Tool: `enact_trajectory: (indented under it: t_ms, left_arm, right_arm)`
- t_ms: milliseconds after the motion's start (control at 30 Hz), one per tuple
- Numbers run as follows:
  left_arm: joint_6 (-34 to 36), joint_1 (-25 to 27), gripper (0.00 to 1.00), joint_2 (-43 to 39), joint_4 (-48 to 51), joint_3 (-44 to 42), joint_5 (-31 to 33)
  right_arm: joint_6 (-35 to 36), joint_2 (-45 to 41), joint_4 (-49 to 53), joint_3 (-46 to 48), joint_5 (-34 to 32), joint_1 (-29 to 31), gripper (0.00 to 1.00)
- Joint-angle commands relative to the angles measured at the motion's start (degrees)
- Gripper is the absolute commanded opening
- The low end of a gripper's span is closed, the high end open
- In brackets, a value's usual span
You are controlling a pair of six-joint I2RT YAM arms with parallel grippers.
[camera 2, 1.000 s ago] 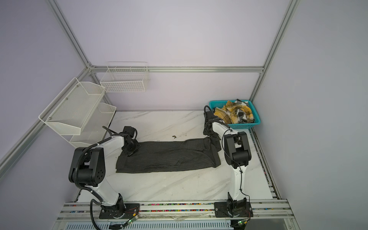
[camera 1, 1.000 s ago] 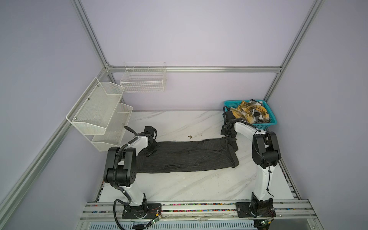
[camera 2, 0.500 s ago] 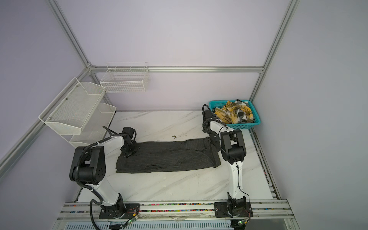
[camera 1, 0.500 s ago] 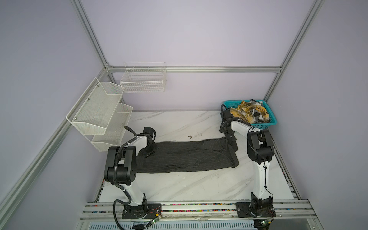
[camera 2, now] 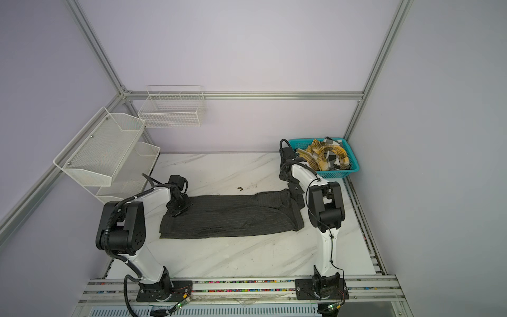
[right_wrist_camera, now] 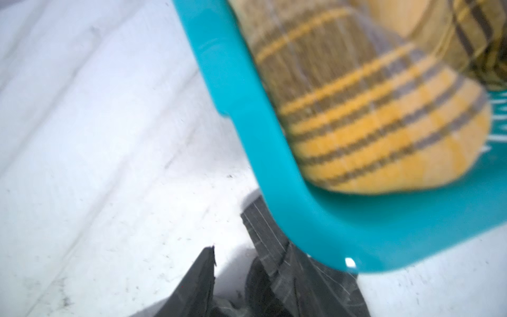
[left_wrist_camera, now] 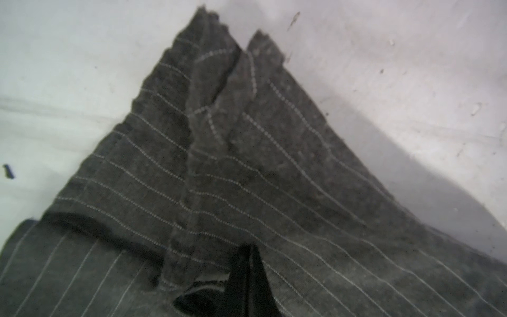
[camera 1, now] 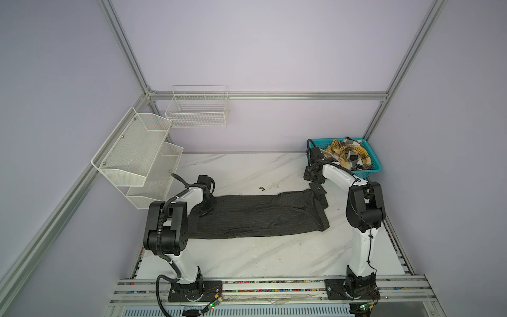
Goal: Fold and stack the long sleeve shirts
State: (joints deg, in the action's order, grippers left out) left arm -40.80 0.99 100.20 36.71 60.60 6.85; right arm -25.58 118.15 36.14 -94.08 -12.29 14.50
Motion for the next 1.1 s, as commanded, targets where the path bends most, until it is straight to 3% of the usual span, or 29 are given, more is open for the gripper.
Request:
enact_trajectory:
  t_ms: [0,267,367,467,800,1000,1067]
  left_arm:
    - [1.74,-0.29,0.0,-0.34,0.46,1.61,1.57]
    - [2.28,-0.9,0.0,-2.53,1.06,-0.17,2.47]
    - [2.56,-0.99,0.0,-3.16,1.16,-0.57,2.63]
    - [2.65,-0.99,0.0,-3.48,1.21,-0.68,2.54]
    - [1.86,-0.97,0.0,-4.27,1.33,0.1,2.3]
    - [1.7,-0.92,0.0,-7.92,2.74,2.19,1.0]
    - [1.55,-0.91,0.05,-10.28,3.41,3.58,0.01]
  right_arm:
    - [-2.09,-0.73,0.35,4.65,-1.49,-0.42,0.47]
    - [-4.21,-0.21,-2.5,11.71,-0.76,-0.37,0.42]
    - [-3.55,-0.56,-4.5,13.08,-0.58,-0.37,0.17]
    - [-1.12,-2.57,-6.72,12.78,0.35,-0.36,0.0]
    - [2.38,-16.17,-10.05,6.22,7.09,0.21,0.0]
    - [3.62,-23.8,-13.51,4.46,14.43,2.85,0.0]
    - [4.46,-25.88,-14.29,3.38,15.85,4.26,0.0]
